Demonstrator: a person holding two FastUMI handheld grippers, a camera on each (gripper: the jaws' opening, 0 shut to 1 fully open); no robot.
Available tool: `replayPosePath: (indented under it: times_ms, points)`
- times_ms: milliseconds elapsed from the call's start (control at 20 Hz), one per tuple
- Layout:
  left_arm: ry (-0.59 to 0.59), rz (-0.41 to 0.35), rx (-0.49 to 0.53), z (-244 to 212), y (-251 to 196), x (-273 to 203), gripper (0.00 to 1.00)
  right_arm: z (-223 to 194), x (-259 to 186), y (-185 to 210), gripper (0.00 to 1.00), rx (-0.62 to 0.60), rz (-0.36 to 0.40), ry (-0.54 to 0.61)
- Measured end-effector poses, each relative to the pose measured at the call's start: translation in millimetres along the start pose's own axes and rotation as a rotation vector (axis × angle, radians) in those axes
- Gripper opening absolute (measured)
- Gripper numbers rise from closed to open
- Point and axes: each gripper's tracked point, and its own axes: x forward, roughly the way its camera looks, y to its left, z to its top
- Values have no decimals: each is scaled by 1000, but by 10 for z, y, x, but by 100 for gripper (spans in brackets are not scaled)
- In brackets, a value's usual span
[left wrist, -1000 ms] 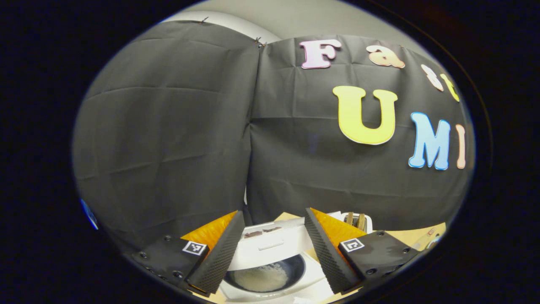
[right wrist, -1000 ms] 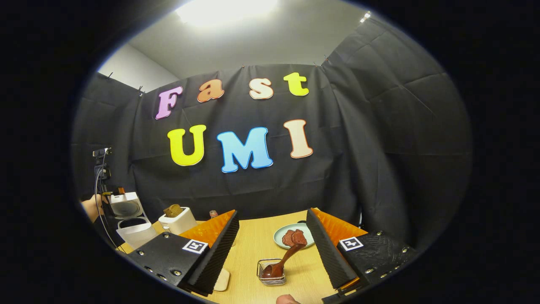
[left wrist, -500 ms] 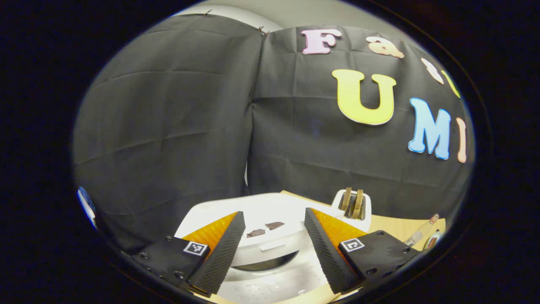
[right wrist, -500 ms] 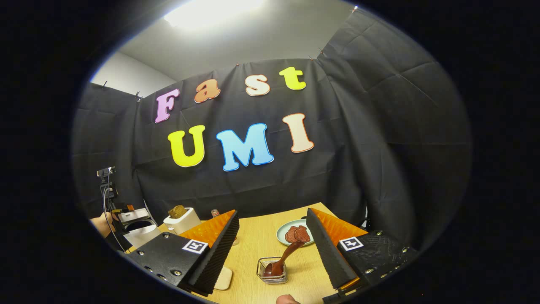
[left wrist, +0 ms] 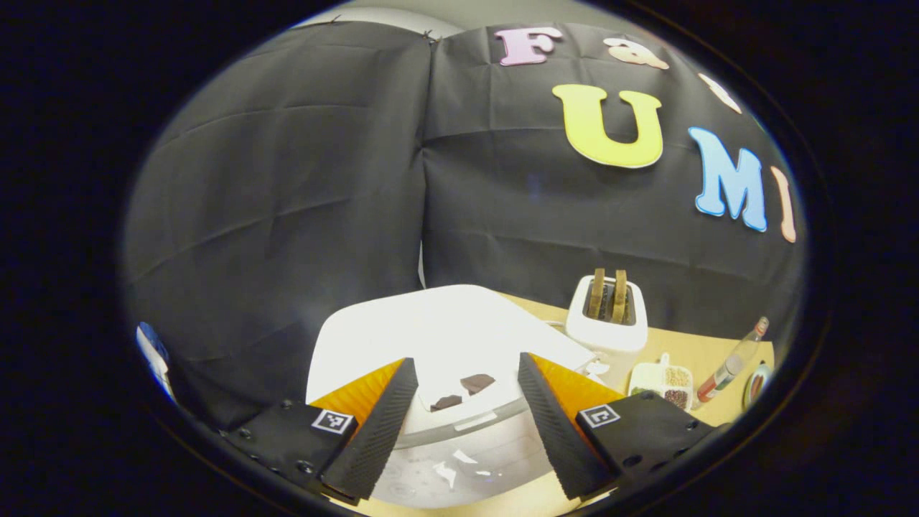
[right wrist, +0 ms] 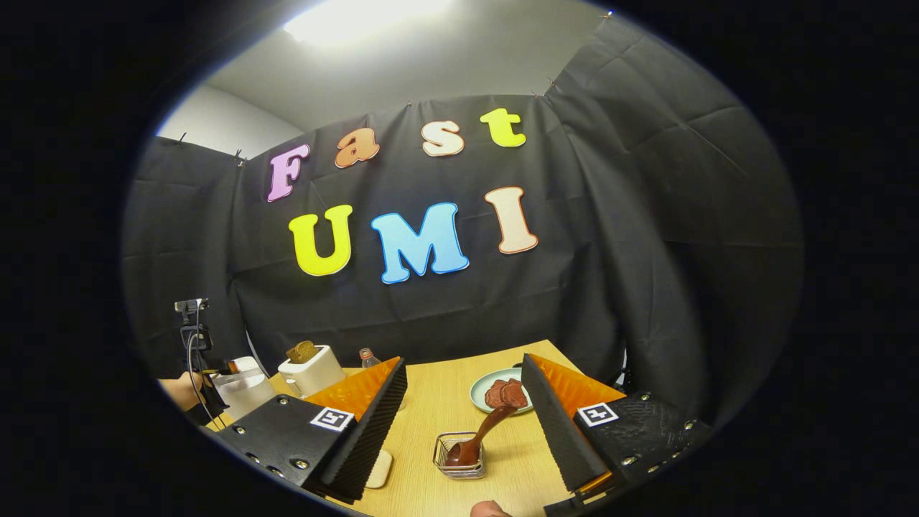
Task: Close the left gripper, press the button to open the rice cooker; take a wooden spoon from the chopstick holder with the right hand, scoop a spoonful of rice and pour it into the rice cooker, then put the wooden spoon back into the chopstick holder.
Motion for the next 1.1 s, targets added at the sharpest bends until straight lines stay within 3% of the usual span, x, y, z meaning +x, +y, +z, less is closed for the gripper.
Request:
replayPosePath:
  times_ms: [350,450,500,550,600,800,950,1100]
  points:
    - [38,9,28,-170,-15,12,100,-23,28,67,98,0,6,3]
    - [48,7,26,-198,-32,26,99,-43,51,101,98,-6,9,5]
    - [44,0,12,-174,-30,14,94,-51,60,120,98,-8,10,3]
    - [49,-8,2,-186,-31,11,100,-70,62,158,98,-5,14,3]
    - [47,-15,20,-170,-38,-7,96,-104,80,211,98,0,22,8]
    - [-11,-62,25,-69,-57,-72,100,-2,108,478,98,-43,63,-15]
    - [-149,-121,34,306,-50,-452,96,141,134,712,98,-108,91,-66]
    - [-260,-202,24,662,-124,-941,100,250,167,931,98,-154,105,-100]
